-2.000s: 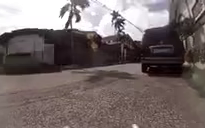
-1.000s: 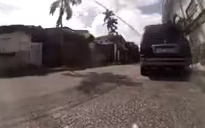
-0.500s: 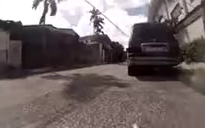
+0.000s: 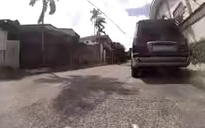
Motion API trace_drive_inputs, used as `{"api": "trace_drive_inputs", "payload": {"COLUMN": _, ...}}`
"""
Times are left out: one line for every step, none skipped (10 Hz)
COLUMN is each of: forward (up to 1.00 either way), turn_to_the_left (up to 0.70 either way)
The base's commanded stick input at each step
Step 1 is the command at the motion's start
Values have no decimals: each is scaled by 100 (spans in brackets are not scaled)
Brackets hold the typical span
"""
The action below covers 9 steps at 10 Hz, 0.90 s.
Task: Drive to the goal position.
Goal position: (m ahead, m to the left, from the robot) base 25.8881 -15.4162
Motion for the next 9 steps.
{"api": "trace_drive_inputs", "payload": {"forward": 70, "turn_to_the_left": 0}}
{"api": "trace_drive_inputs", "payload": {"forward": 70, "turn_to_the_left": 0}}
{"api": "trace_drive_inputs", "payload": {"forward": 70, "turn_to_the_left": 0}}
{"api": "trace_drive_inputs", "payload": {"forward": 70, "turn_to_the_left": 0}}
{"api": "trace_drive_inputs", "payload": {"forward": 70, "turn_to_the_left": 0}}
{"api": "trace_drive_inputs", "payload": {"forward": 70, "turn_to_the_left": 0}}
{"api": "trace_drive_inputs", "payload": {"forward": 70, "turn_to_the_left": 0}}
{"api": "trace_drive_inputs", "payload": {"forward": 70, "turn_to_the_left": 0}}
{"api": "trace_drive_inputs", "payload": {"forward": 70, "turn_to_the_left": 0}}
